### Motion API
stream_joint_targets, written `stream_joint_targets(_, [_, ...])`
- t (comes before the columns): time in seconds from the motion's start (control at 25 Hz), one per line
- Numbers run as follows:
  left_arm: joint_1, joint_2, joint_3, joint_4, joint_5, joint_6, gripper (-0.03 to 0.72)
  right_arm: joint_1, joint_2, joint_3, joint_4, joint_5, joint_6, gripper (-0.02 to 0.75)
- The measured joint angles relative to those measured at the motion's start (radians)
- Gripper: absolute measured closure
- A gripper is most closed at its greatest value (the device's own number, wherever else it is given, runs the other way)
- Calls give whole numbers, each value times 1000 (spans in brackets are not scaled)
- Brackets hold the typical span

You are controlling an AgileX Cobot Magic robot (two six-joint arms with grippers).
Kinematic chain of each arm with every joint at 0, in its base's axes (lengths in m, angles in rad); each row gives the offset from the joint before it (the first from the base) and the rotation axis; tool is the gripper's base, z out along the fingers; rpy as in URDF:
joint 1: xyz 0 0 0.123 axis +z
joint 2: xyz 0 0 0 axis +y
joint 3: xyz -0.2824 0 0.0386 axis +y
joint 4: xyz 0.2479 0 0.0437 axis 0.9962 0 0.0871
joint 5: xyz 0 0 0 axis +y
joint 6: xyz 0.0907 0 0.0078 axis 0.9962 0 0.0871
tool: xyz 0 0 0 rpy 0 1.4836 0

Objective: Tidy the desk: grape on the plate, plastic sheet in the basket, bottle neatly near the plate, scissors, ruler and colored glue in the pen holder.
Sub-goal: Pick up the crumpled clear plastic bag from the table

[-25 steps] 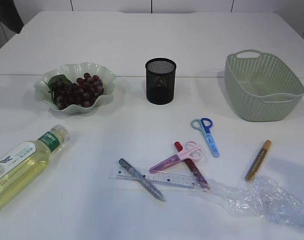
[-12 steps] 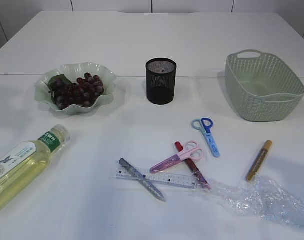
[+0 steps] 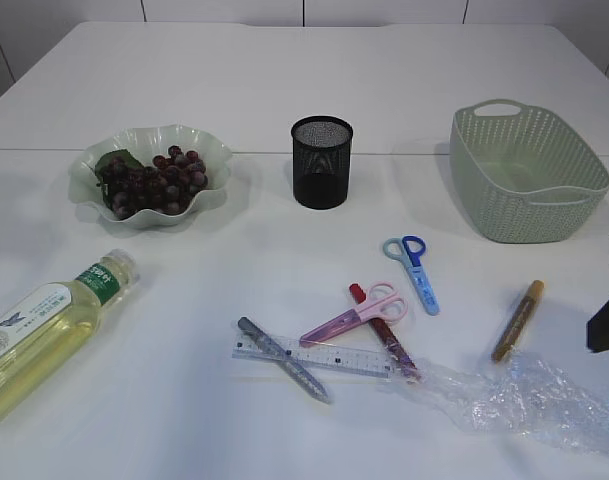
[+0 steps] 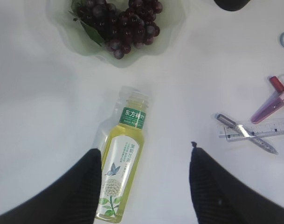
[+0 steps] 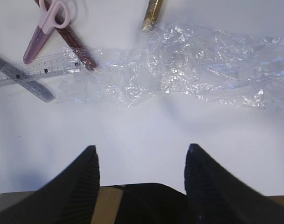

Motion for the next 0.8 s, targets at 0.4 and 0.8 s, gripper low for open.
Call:
stream_joint_targets(0.4, [0,0,0,-2,0,0,254,236,327,-169,-245,28,273,298])
stream_joint_targets(0.8, [0,0,0,-2,0,0,254,237,526,-220,-238,-24,322,299])
